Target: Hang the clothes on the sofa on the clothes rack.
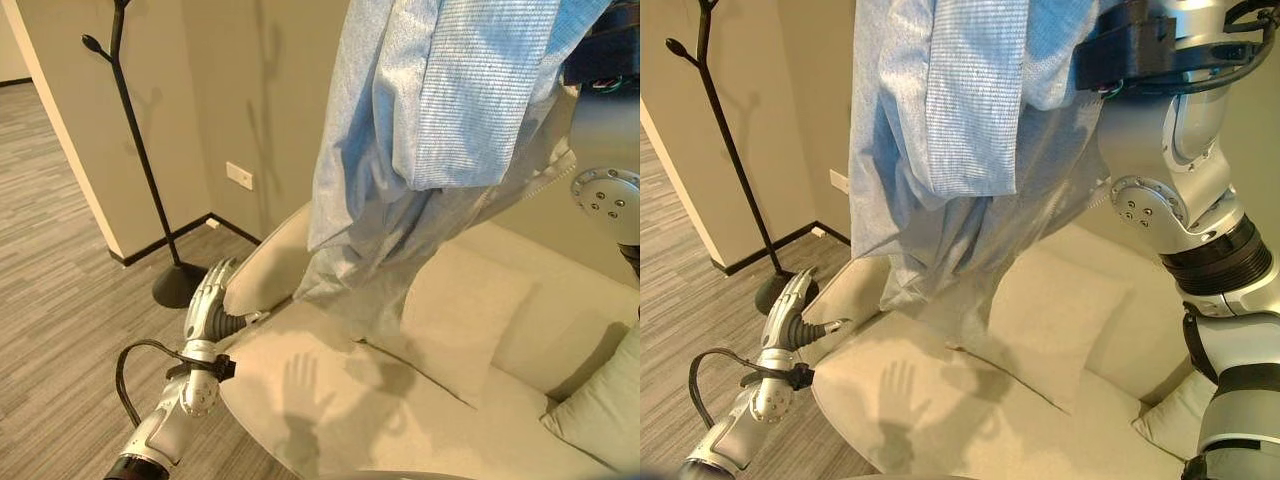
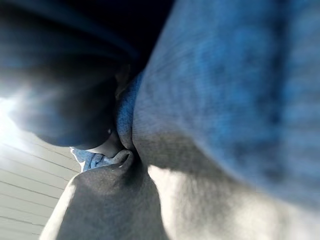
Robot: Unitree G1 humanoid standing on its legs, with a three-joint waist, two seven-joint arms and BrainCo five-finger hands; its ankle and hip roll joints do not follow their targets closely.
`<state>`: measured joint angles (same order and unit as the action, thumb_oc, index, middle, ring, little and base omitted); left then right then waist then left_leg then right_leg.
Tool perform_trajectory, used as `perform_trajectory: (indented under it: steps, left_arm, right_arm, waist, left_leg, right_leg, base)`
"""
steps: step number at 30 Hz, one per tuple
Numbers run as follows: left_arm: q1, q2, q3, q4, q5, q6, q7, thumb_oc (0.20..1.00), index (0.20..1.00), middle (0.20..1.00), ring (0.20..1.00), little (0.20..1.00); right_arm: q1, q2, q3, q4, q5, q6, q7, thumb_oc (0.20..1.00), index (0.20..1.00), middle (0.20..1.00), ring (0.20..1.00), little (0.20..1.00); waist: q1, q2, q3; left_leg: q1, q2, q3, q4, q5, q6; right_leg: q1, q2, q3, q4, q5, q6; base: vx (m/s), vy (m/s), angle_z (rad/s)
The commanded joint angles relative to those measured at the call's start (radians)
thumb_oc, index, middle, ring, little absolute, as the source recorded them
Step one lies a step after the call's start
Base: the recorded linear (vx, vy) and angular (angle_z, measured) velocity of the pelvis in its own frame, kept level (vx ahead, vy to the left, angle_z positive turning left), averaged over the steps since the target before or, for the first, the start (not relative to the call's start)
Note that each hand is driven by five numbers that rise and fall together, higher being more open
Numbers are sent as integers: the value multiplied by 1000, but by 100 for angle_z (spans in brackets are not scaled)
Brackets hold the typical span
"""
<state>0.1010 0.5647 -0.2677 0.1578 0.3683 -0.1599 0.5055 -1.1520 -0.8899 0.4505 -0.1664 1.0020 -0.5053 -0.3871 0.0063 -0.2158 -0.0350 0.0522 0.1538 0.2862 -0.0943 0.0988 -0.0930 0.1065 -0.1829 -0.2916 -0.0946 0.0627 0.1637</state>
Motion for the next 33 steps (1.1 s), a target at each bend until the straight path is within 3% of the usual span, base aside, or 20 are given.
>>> perform_trajectory:
  steps: [1,7,10,14,15,17,18,19,22,28,30,31,33]
  left_arm:
    - [-142,49,-44,-86,-43,-69,-18,1000,1000,1000,1000,1000]
    - [-264,-33,-185,-40,-159,-83,-82,1000,1000,1000,1000,1000]
    - [-387,-104,-322,15,-168,-86,-113,1000,1000,1000,1000,1000]
    - [-577,-271,-472,171,-238,-60,-108,1000,1000,1000,1000,1000]
    - [-638,-345,-523,232,-281,-51,-120,1000,1000,1000,1000,1000]
    - [-667,-396,-563,284,-306,-44,-136,1000,1000,1000,1000,1000]
    - [-678,-422,-586,321,-314,-38,-148,736,736,736,736,736]
    - [-683,-443,-596,355,-327,-29,-153,200,200,200,200,200]
    - [-672,-474,-595,421,-382,-10,-162,200,200,200,200,200]
    - [-618,-433,-526,419,-436,5,-119,200,200,200,200,200]
    - [-547,-356,-436,340,-426,0,-69,200,200,200,200,200]
    - [-542,-351,-438,333,-425,3,-69,200,200,200,200,200]
    - [-429,-237,-290,189,-382,-5,-13,200,200,200,200,200]
  right_arm:
    - [-61,7,-18,32,3,-15,-6,200,200,200,200,200]
    - [-68,62,22,19,-3,-8,-11,200,200,200,200,200]
    - [-72,113,30,16,3,-19,-21,200,200,200,200,200]
    - [-58,182,49,-11,-2,-43,-45,200,200,200,200,200]
    - [-62,199,57,-16,-7,-47,-51,200,200,200,200,200]
    - [-67,212,64,-13,0,-56,-59,200,200,200,200,200]
    - [-72,217,67,-14,11,-63,-60,200,200,200,200,200]
    - [-73,223,68,-12,16,-65,-66,200,200,200,200,200]
    - [-70,227,65,-18,20,-62,-75,200,200,200,200,200]
    - [-58,196,51,-16,24,-67,-86,200,200,200,200,200]
    - [12,118,11,-57,16,-72,-83,200,200,200,200,200]
    - [19,118,6,-62,15,-70,-84,200,200,200,200,200]
    - [137,28,-64,-123,-5,-66,-69,200,200,200,200,200]
  waist:
    - [31,-16,-4]
    - [18,-17,-3]
    - [3,-17,-5]
    - [-26,-19,-5]
    - [-40,-19,-3]
    - [-47,-19,-2]
    - [-54,-19,-2]
    - [-57,-18,-1]
    - [-64,-15,0]
    - [-59,-10,3]
    - [-47,-3,9]
    - [-47,-6,7]
    - [-24,1,18]
  left_leg:
    - [106,26,-17,7,-161,-21]
    - [107,28,-18,7,-161,-20]
    - [106,27,-19,7,-162,-18]
    - [105,23,-19,7,-163,-14]
    - [103,20,-18,7,-163,-13]
    - [102,16,-18,7,-165,-10]
    - [103,14,-15,7,-166,-8]
    - [104,12,-13,7,-168,-7]
    - [107,7,-9,7,-170,-4]
    - [110,-14,-4,7,-175,8]
    - [104,-32,-13,7,-177,19]
    - [103,-34,-14,7,-177,19]
    - [88,-56,-31,7,-177,30]
  right_leg:
    - [-70,-55,18,11,79,60]
    - [-69,-55,18,12,78,56]
    - [-70,-56,20,13,77,55]
    - [-73,-60,28,15,77,53]
    - [-78,-62,32,17,78,53]
    - [-82,-64,38,18,81,52]
    - [-83,-66,40,18,83,53]
    - [-85,-67,42,19,85,53]
    - [-87,-70,48,21,88,54]
    - [-91,-87,51,27,106,65]
    - [-95,-106,46,38,122,74]
    - [-95,-108,46,38,122,75]
    - [-99,-134,29,55,146,88]
  base:
    - [0,0,0]
    - [0,0,0]
    - [0,0,0]
    - [-3,5,1]
    - [-17,24,3]
    - [0,0,0]
    - [0,0,0]
    - [0,0,0]
    - [-6,39,-4]
    - [-15,65,-1]
    - [-29,123,1]
    - [-41,157,7]
    - [-35,131,8]
